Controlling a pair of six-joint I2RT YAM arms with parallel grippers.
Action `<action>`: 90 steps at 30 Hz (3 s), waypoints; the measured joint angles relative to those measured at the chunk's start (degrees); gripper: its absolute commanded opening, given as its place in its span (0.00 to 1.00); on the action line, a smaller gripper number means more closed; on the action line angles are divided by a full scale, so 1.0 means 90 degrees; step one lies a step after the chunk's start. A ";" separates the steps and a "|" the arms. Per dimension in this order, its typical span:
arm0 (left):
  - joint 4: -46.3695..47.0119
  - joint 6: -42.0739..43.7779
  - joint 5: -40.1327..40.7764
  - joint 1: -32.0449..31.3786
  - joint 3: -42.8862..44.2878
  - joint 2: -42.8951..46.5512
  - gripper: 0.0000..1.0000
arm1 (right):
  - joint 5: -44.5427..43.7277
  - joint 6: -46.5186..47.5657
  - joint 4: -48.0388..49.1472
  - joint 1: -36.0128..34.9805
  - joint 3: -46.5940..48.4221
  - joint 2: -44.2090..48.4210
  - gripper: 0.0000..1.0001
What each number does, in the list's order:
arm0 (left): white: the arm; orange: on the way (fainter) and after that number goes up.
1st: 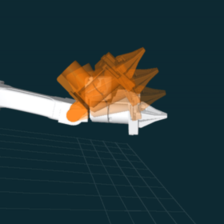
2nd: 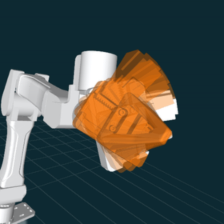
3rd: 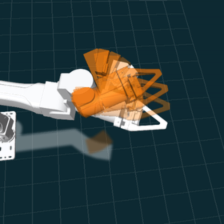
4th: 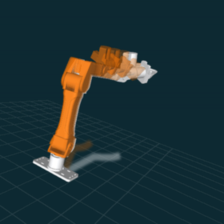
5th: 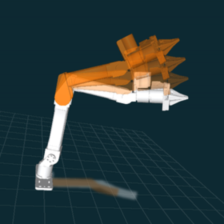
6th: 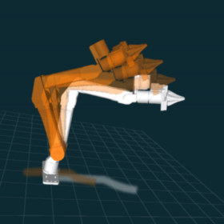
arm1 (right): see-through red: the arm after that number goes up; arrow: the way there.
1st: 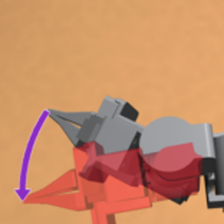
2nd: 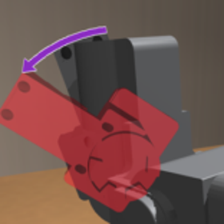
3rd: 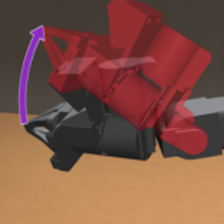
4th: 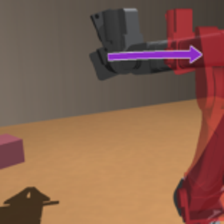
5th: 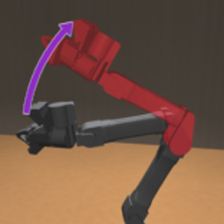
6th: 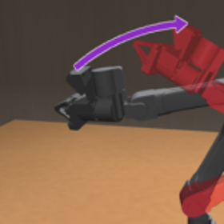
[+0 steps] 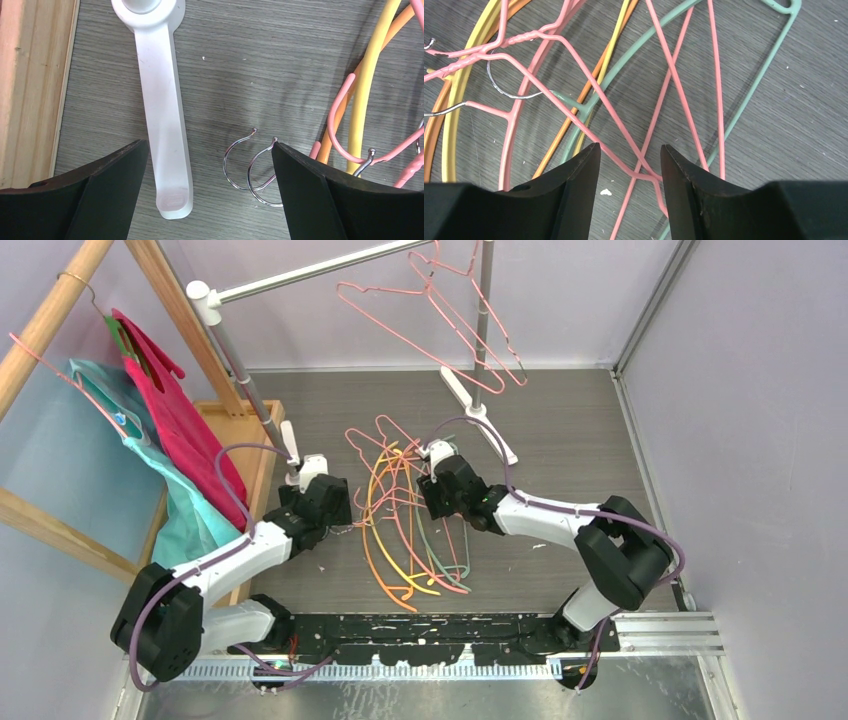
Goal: Organize the hangers
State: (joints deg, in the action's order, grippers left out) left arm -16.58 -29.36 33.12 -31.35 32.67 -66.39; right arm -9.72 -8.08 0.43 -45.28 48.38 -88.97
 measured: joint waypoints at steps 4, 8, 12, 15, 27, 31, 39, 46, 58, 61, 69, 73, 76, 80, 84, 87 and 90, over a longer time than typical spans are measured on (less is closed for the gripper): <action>0.0002 0.0000 0.0000 0.0000 0.0000 0.0046 0.98 | 0.0177 0.0219 0.0044 0.0000 0.0053 -0.0136 0.46; 0.0000 0.0000 -0.0005 0.0000 0.0000 0.0068 0.98 | 0.0301 0.0352 0.0044 -0.0010 0.0095 -0.0289 0.45; 0.0000 0.0002 -0.0005 0.0000 0.0000 0.0068 0.98 | 0.0338 0.0420 0.0044 -0.0034 0.0095 -0.0437 0.37; 0.0000 0.0002 -0.0007 0.0000 0.0000 0.0068 0.98 | 0.0352 0.0444 0.0051 -0.0049 0.0095 -0.0539 0.30; -0.0078 0.0010 -0.0007 0.0000 0.0034 0.0151 0.98 | 0.0248 0.0481 0.0087 -0.0083 0.0083 -0.0442 0.01; -0.0102 0.0010 -0.0007 0.0000 0.0036 0.0304 0.98 | 0.0182 0.0425 0.0104 -0.0083 0.0024 -0.0112 0.01; -0.0151 0.0005 -0.0007 0.0000 0.0036 0.0481 0.98 | 0.0165 0.0175 0.0282 -0.0083 -0.0034 0.0000 0.01; -0.0158 -0.0005 -0.0005 0.0000 0.0036 0.0646 0.98 | 0.0369 -0.0495 0.0651 -0.0083 -0.0180 0.0333 0.01; -0.0240 -0.0056 -0.0019 0.0000 0.0027 0.1032 0.98 | 0.0886 -0.1302 0.1416 -0.0151 0.0296 -0.0811 0.01; -0.0238 -0.0100 -0.0022 0.0000 0.0019 0.1076 0.98 | 0.0957 -0.1324 0.1401 -0.0204 0.0376 -0.1358 0.04; -0.0240 -0.0134 -0.0044 0.0000 0.0019 0.1020 0.98 | 0.1090 -0.1341 0.1457 -0.0231 0.0697 -0.1661 0.29; -0.0240 -0.0136 -0.0044 0.0000 0.0017 0.0993 0.98 | 0.1052 -0.1321 0.1464 -0.0245 0.0721 -0.1693 0.33; -0.0240 -0.0136 -0.0044 0.0000 0.0017 0.0988 0.98 | 0.1003 -0.1297 0.1462 -0.0255 0.0721 -0.1700 0.16; -0.0240 -0.0136 -0.0044 0.0000 0.0017 0.0986 0.98 | 0.0920 -0.1287 0.1472 -0.0260 0.0719 -0.1700 0.01; -0.0240 -0.0136 -0.0044 0.0000 0.0017 0.0986 0.98 | 0.0886 -0.1290 0.1562 -0.0260 0.0614 -0.1622 0.01; -0.0240 -0.0136 -0.0044 0.0000 0.0017 0.0988 0.98 | 0.0804 -0.1350 0.1622 -0.0262 0.0359 -0.1348 0.01; -0.0250 -0.0138 -0.0051 0.0000 0.0017 0.1013 0.98 | 0.0668 -0.1513 0.1586 -0.0270 0.0015 -0.0818 0.01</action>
State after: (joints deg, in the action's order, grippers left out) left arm -18.83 -30.61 32.67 -31.35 32.82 -57.28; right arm -3.70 -21.69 14.70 -47.70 48.51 -96.33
